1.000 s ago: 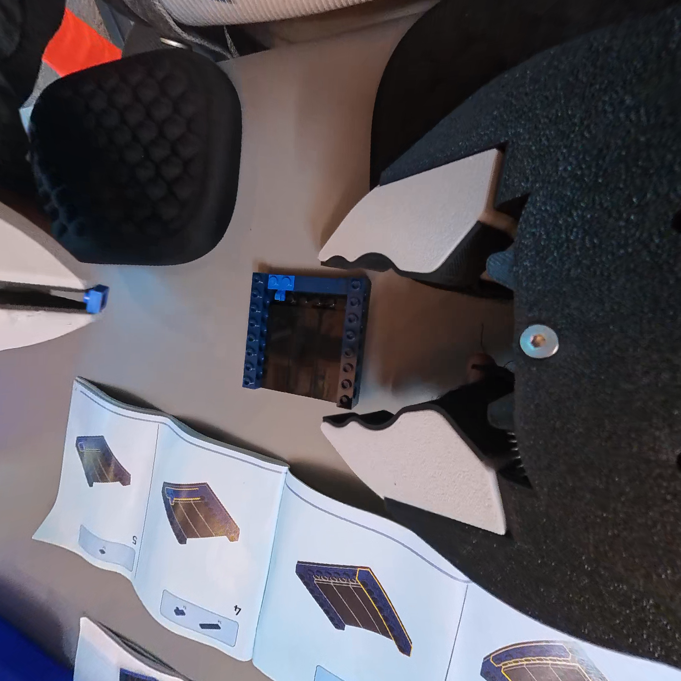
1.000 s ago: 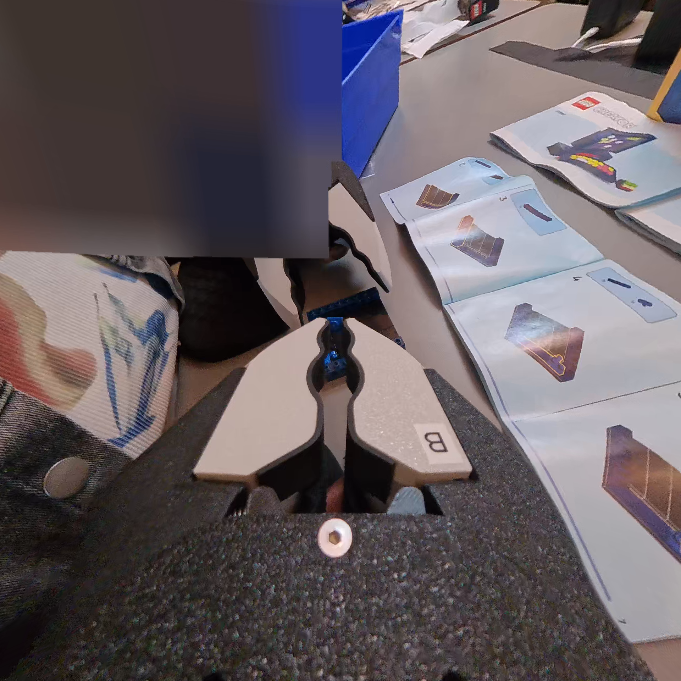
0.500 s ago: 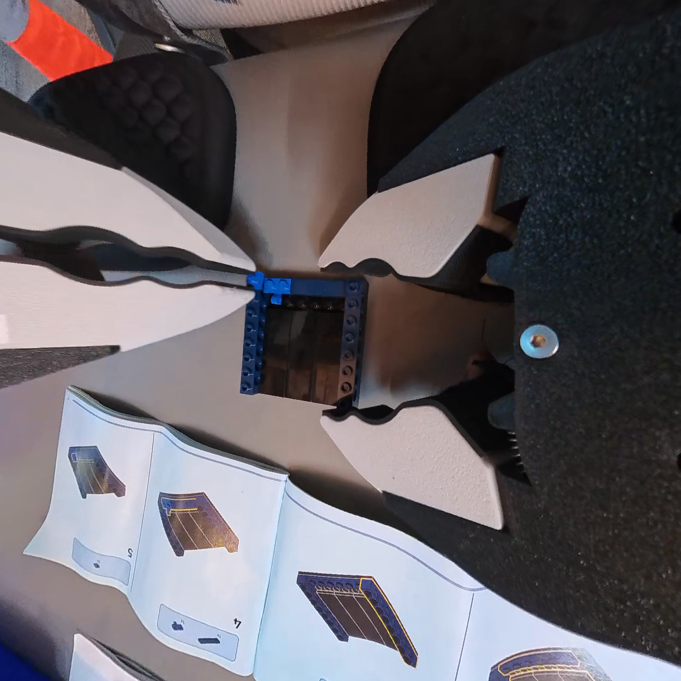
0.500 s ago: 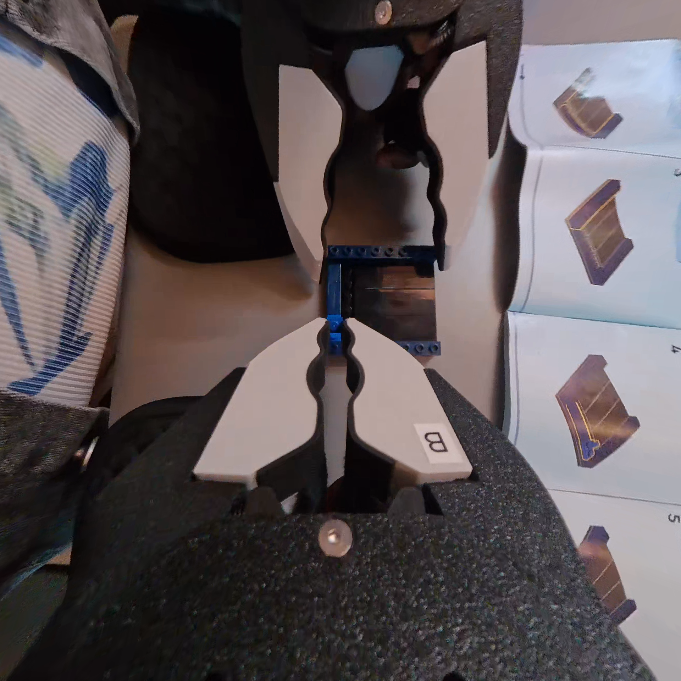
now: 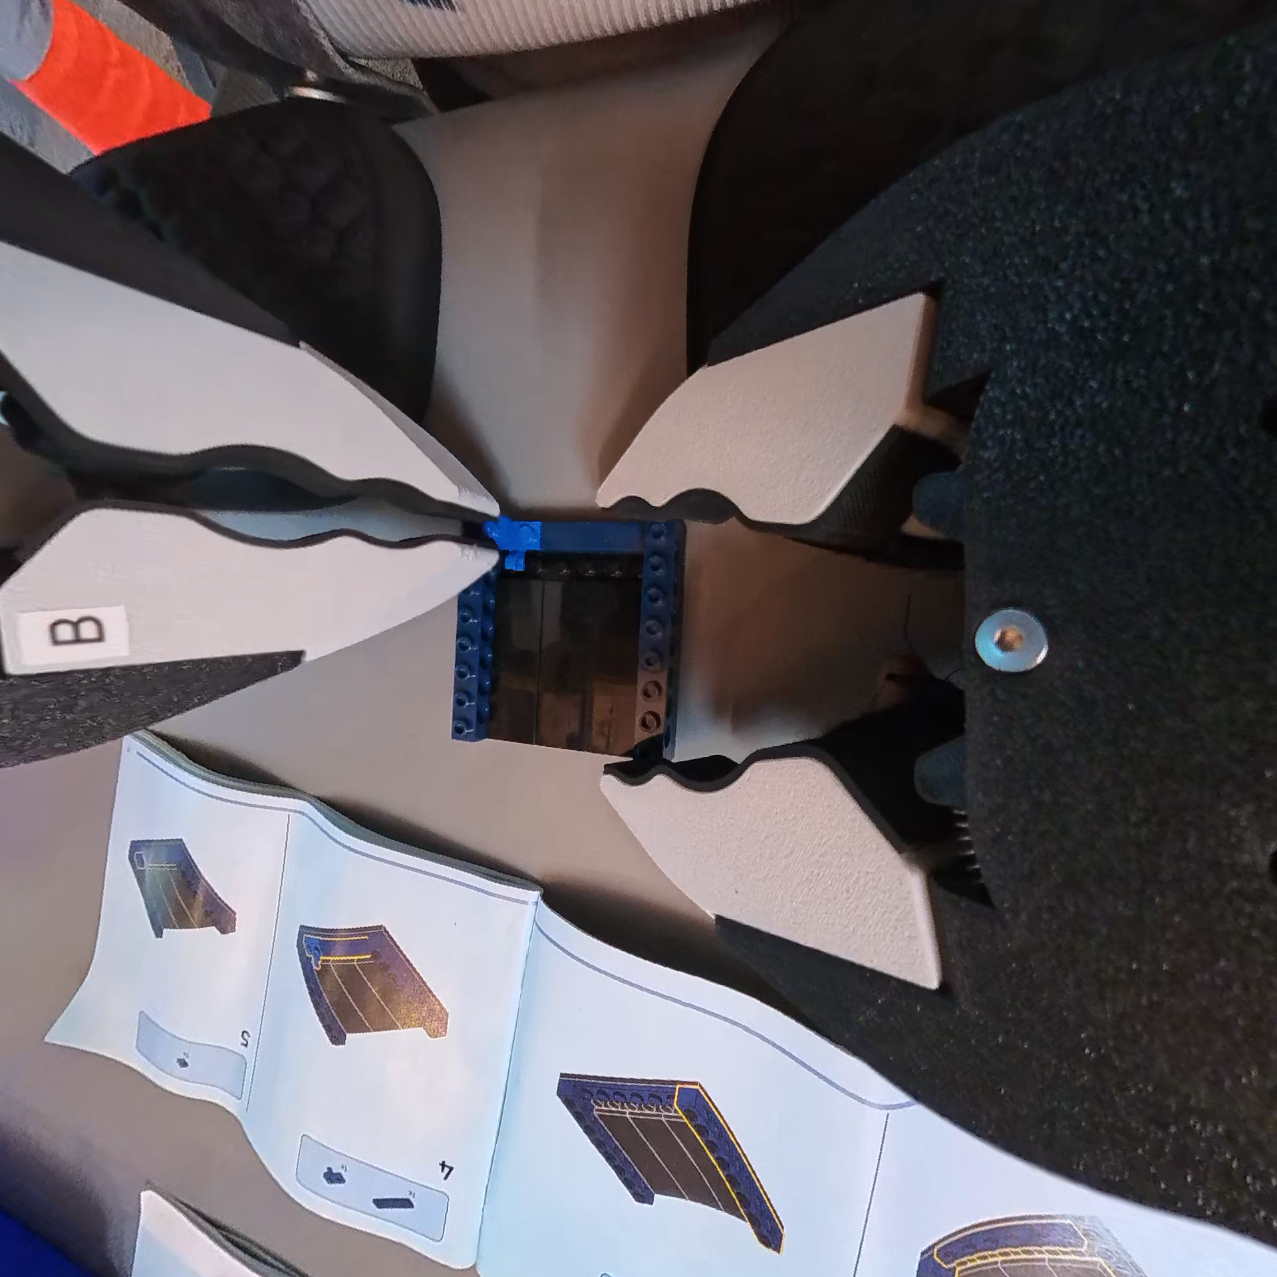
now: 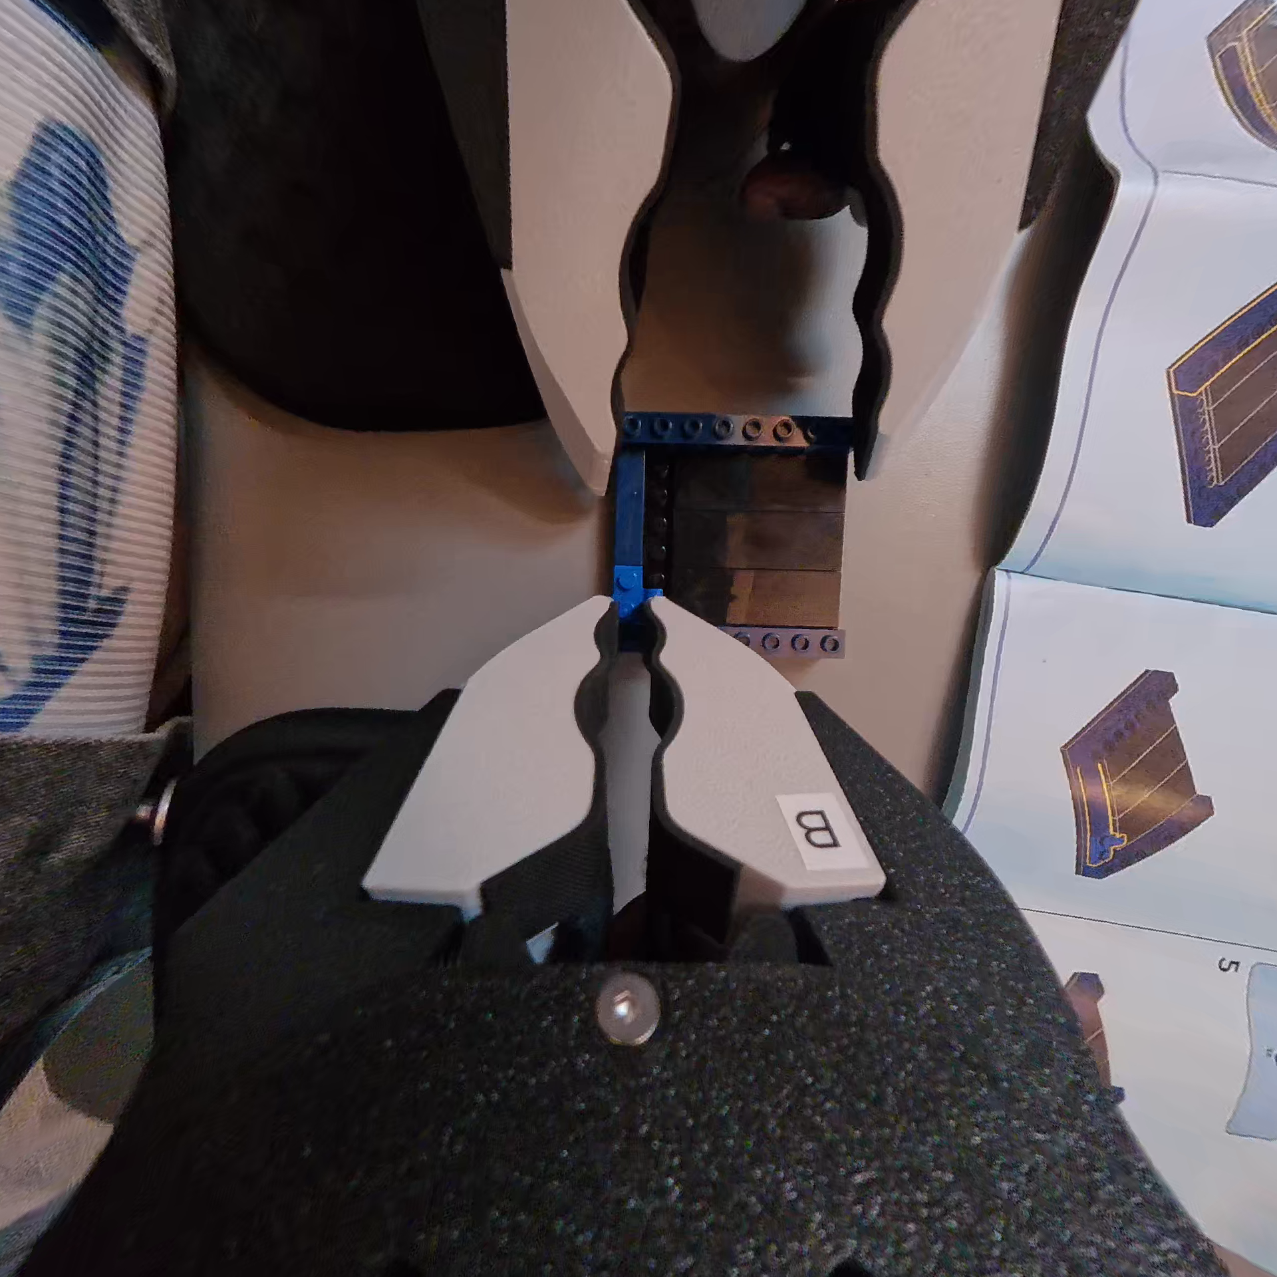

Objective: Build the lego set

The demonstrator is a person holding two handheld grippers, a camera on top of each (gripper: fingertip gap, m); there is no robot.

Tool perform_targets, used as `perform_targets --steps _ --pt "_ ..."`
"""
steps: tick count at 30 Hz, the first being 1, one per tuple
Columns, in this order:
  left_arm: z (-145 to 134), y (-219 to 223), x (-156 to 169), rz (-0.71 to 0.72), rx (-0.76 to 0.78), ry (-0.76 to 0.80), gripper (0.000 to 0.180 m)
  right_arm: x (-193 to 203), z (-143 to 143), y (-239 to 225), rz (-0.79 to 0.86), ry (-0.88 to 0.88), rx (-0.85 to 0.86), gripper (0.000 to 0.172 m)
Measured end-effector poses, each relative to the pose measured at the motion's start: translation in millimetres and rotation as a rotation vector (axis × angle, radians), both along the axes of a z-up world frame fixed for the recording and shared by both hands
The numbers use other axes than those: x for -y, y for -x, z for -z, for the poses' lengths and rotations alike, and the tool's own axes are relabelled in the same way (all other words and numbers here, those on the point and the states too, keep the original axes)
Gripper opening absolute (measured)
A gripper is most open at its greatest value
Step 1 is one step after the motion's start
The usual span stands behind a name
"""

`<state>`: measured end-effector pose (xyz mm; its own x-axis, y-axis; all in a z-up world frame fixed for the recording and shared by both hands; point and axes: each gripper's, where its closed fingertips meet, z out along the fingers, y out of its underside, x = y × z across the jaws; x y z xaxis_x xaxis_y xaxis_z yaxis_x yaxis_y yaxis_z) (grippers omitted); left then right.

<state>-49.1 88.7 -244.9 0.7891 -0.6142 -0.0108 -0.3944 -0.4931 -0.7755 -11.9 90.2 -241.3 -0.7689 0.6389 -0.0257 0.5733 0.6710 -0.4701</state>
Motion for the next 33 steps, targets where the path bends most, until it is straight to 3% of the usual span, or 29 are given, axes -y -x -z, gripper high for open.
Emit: perform_targets --steps 23,30,33 --pt "1 -1 2 0.013 0.003 0.012 0.061 0 3 3 -0.038 0.010 0.160 0.007" --pt "1 -1 1 0.006 0.004 0.012 0.063 -1 -2 3 -0.027 0.038 0.134 0.014" --pt "-1 1 0 -0.006 0.014 0.003 0.065 -2 -12 8 -0.004 0.087 0.068 0.030"
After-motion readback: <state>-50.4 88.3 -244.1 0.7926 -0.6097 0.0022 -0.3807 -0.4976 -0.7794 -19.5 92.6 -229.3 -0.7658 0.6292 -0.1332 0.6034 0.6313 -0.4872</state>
